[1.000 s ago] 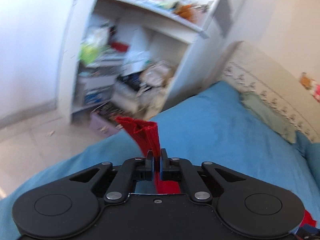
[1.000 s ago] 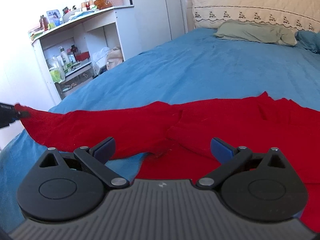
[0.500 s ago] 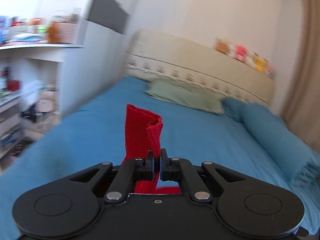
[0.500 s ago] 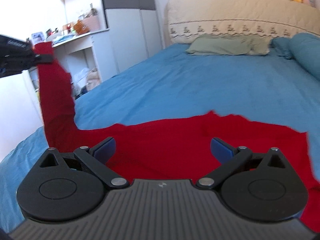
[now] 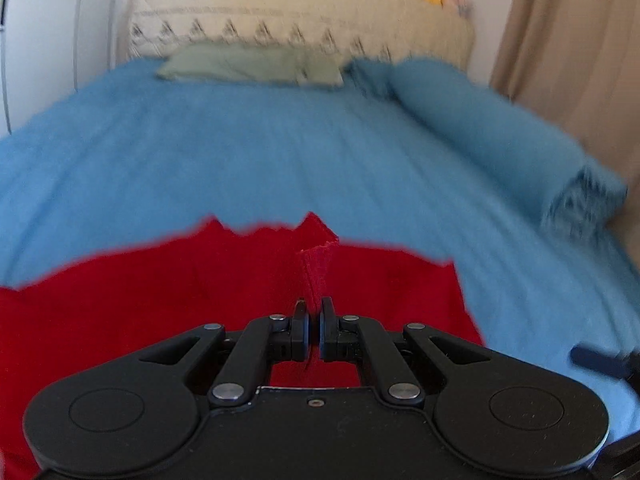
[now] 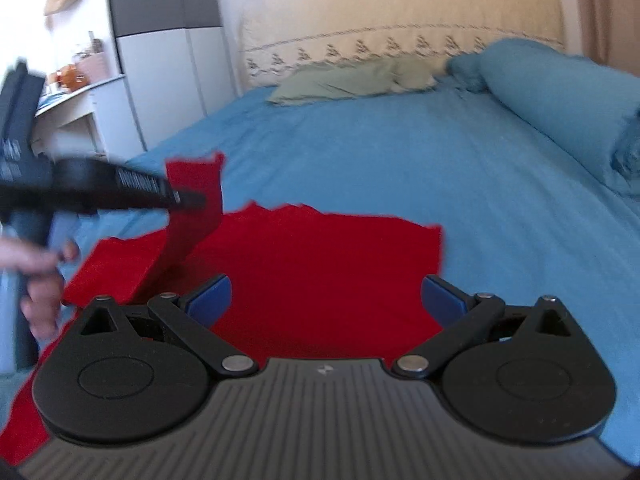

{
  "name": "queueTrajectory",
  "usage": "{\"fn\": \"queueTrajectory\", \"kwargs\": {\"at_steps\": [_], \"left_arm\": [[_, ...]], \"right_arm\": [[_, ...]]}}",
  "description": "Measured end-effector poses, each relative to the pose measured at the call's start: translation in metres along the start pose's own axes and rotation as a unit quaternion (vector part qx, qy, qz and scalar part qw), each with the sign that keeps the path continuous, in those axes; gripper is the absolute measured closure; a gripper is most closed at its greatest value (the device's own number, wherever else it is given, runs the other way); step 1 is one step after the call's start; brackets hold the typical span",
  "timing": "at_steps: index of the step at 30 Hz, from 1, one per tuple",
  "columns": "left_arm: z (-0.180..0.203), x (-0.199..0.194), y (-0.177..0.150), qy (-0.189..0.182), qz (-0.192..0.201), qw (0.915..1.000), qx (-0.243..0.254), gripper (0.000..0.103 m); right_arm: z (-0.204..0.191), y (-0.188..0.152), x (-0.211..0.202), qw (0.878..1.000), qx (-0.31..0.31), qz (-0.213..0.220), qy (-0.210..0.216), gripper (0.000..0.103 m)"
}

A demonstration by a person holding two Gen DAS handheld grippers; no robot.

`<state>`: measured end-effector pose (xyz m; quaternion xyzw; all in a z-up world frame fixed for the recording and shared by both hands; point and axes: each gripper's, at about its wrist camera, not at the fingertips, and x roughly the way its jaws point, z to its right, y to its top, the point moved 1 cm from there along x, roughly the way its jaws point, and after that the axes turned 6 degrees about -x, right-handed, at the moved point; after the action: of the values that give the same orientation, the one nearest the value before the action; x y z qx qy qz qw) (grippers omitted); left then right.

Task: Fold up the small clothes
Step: 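Grasp the other sleeve cuff with the left tool and lay it across the body, then open the left tool and withdraw it from the folded sleeve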

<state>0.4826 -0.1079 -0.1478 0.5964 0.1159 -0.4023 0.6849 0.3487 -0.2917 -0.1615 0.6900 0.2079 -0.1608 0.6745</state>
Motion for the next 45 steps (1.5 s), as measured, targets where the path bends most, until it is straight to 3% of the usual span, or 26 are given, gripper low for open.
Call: {"fn": "queueTrajectory", "kwargs": {"at_steps": [6, 10, 11, 12, 13, 15, 16, 20, 25, 30, 35, 39, 45], "left_arm": [[0.012, 0.037, -0.038, 0.017, -0.036, 0.9992, 0.004, 0.099], [0.013, 0.044, -0.042, 0.014, -0.038, 0.9992, 0.003, 0.098], [0.013, 0.044, -0.039, 0.004, -0.035, 0.9994, 0.001, 0.093], [0.013, 0.042, -0.035, -0.008, -0.031, 0.9995, -0.004, 0.073], [0.012, 0.039, -0.032, -0.018, -0.027, 0.9994, -0.011, 0.036], [0.008, 0.023, -0.023, -0.023, -0.004, 0.9996, -0.017, 0.003], [0.005, 0.011, -0.018, -0.021, 0.015, 0.9996, -0.014, 0.001], [-0.018, -0.038, 0.013, 0.004, 0.057, 0.9983, 0.013, 0.0], [-0.076, -0.089, 0.038, 0.054, 0.093, 0.9942, 0.006, 0.0], [-0.135, -0.099, 0.027, 0.107, 0.081, 0.9908, -0.018, 0.0], [-0.183, -0.099, 0.0, 0.123, 0.066, 0.9879, -0.067, 0.0], [-0.205, -0.098, -0.02, 0.131, 0.061, 0.9857, -0.087, 0.0], [-0.219, -0.096, -0.039, 0.129, 0.052, 0.9847, -0.105, 0.0]], "right_arm": [[0.038, -0.027, 0.008, 1.0, 0.016, -0.02, -0.004, 0.0], [0.045, -0.036, 0.014, 0.999, 0.024, -0.029, 0.0, 0.0], [0.044, -0.038, 0.014, 0.999, 0.024, -0.03, 0.0, 0.0], [0.043, -0.038, 0.015, 0.999, 0.025, -0.031, 0.001, 0.0], [0.042, -0.037, 0.017, 0.999, 0.025, -0.031, 0.0, 0.0], [0.04, -0.034, 0.017, 0.999, 0.026, -0.03, -0.002, 0.0], [0.038, -0.031, 0.018, 0.999, 0.027, -0.029, -0.003, 0.0], [0.037, -0.015, 0.012, 0.999, 0.03, -0.024, 0.009, 0.0], [0.02, 0.018, 0.013, 0.999, 0.021, -0.02, 0.032, 0.0], [-0.01, 0.027, 0.044, 0.998, 0.031, -0.032, 0.053, 0.0], [-0.033, 0.013, 0.081, 0.996, 0.058, -0.052, 0.052, 0.0], [-0.046, -0.003, 0.106, 0.993, 0.074, -0.08, 0.054, 0.022], [-0.054, -0.018, 0.122, 0.992, 0.089, -0.081, 0.033, 0.032]]}}
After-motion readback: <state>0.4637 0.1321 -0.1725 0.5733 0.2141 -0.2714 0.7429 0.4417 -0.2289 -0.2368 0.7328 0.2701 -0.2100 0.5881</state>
